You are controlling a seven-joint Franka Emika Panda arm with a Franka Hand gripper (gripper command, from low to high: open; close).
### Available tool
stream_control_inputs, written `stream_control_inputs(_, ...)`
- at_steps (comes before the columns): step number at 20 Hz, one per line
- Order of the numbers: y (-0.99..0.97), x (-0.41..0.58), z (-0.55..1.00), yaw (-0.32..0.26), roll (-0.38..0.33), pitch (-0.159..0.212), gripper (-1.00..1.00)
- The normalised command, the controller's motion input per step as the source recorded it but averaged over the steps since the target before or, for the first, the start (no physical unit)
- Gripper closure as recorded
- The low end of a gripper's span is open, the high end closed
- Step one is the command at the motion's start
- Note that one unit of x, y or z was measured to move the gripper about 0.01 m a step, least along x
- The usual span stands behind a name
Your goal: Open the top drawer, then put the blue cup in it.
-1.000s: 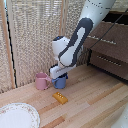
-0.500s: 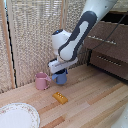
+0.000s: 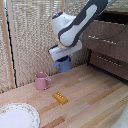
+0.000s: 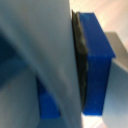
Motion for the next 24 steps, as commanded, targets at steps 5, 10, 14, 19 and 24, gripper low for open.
stream_control_inputs(5, 0.00, 0.053, 0.76, -0.331, -0.015, 0.004, 1.00)
stream_control_inputs(10, 0.00, 0.034, 0.65, -0.323, 0.033, 0.000, 1.00)
stream_control_inputs(14, 0.01, 0.099, 0.59, -0.304, 0.044, 0.000, 1.00)
stream_control_inputs(19, 0.03, 0.070, 0.46, -0.299, 0.123, 0.000, 1.00)
stream_control_inputs(24, 0.05, 0.078, 0.41, -0.291, 0.153, 0.000, 1.00)
